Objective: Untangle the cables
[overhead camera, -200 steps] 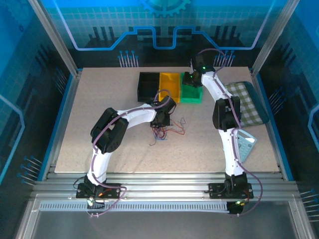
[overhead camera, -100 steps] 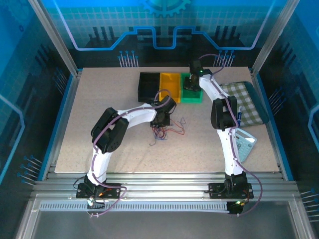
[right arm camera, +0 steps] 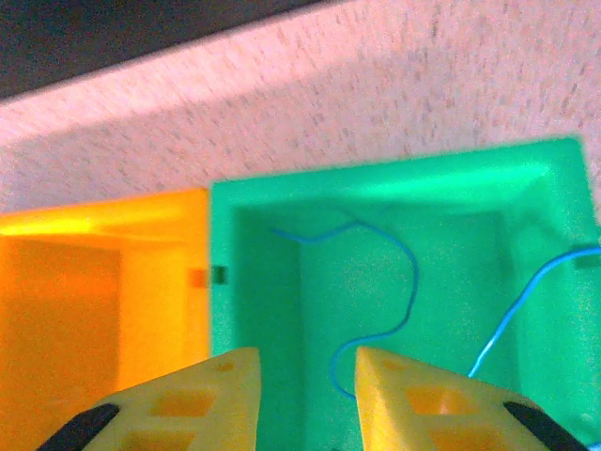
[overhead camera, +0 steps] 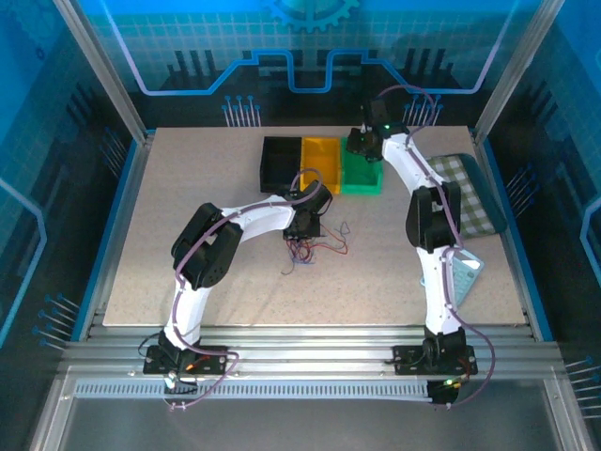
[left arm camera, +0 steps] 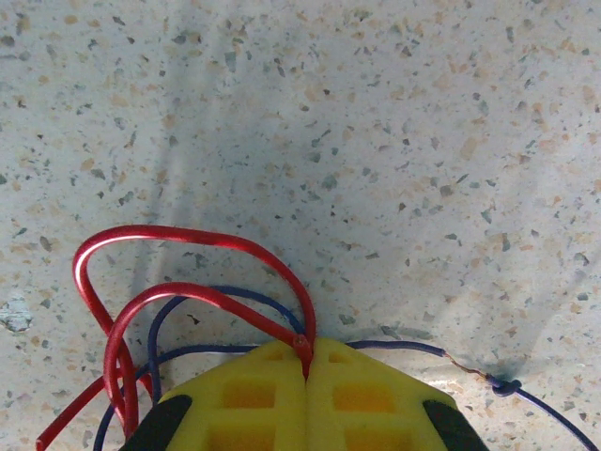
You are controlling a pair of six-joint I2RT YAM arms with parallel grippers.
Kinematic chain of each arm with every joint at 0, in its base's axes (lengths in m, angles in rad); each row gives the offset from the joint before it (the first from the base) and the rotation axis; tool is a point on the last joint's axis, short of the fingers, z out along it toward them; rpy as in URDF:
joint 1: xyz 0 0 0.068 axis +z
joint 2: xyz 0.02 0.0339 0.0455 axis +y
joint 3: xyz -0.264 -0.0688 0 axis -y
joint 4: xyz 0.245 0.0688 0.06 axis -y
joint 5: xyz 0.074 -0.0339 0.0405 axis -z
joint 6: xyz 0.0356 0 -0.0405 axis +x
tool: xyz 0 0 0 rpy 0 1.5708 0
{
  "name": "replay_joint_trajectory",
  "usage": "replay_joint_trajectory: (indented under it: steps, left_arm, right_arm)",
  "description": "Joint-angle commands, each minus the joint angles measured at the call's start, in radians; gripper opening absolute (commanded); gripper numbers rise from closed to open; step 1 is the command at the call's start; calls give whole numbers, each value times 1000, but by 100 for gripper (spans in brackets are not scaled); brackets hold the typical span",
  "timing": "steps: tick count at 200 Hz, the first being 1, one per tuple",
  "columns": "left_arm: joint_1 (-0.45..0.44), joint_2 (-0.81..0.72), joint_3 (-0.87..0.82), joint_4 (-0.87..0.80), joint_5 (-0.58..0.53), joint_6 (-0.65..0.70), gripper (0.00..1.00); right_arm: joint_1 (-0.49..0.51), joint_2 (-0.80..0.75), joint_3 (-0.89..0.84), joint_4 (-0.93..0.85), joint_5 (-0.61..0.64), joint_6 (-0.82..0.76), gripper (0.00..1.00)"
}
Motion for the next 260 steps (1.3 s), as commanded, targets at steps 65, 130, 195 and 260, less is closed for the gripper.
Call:
replay_joint_trajectory:
  steps: [65,130,195,260]
  left_arm:
    - [36,5,-68,1,6,22,0]
    - [97,-85,-115,159,230,-112,0]
    - [139,-92,-79,102,347,-272,0]
    - [131,-90,-159,201,419,-510,0]
  right_arm:
    - [6,-406,-426,144,-122,-64,32]
    - [230,-941,-1167,286,-236,-179,34]
    - [504,-1013,-1410,377,-221,-155,33]
    - [566,-783,-1278,460,-305,-214,31]
